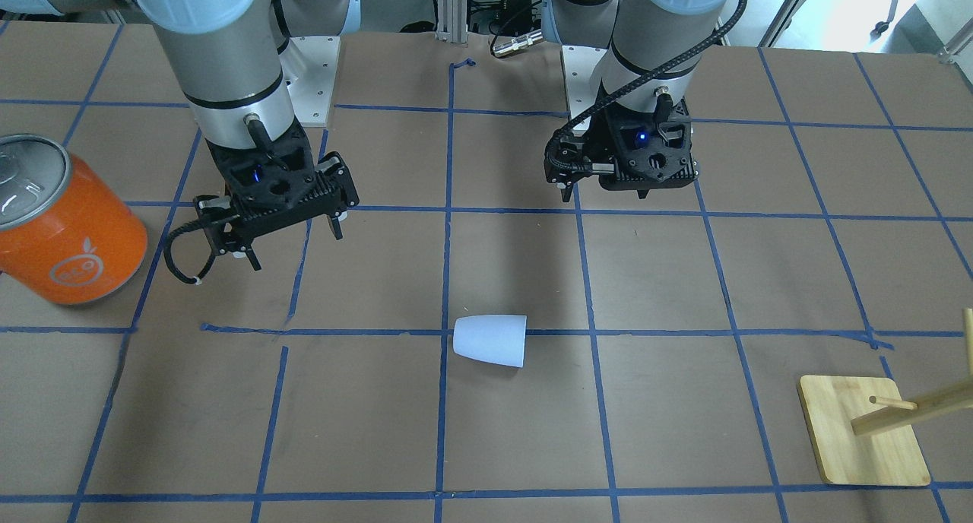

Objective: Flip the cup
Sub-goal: 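Raise the right gripper back to rest while the left arm moves toward the cup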

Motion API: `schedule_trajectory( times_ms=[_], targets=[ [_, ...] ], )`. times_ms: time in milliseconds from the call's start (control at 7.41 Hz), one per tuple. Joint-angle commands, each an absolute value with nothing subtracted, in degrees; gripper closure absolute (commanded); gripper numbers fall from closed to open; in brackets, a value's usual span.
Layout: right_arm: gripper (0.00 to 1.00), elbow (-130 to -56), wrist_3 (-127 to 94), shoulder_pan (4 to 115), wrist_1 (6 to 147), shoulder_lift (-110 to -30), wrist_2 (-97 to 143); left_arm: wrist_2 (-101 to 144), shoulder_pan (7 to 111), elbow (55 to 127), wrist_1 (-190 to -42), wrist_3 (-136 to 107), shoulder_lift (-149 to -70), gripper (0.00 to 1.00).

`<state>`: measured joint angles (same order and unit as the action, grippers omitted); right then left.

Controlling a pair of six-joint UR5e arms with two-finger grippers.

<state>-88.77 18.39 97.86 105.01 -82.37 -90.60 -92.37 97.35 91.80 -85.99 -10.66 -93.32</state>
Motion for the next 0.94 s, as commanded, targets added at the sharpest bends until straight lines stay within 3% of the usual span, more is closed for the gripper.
schedule_trajectory(
  times_ms=[0,270,809],
  targets=[
    [0.18,-86.68,12.14,94.94,97.43,-86.29,-90.01,-92.20,97.38,92.02,-85.78,-10.20,-93.52,0.00],
    [0.02,-83.69,11.86,90.63,88.56,-90.51,-89.83,-92.02,97.47,92.20,-85.69,-10.20,-93.60,0.00],
    [0.00,-83.85,10.64,91.14,87.79,-91.06,-88.51,-92.37,97.38,93.16,-84.91,-9.67,-93.08,0.00]
  ],
)
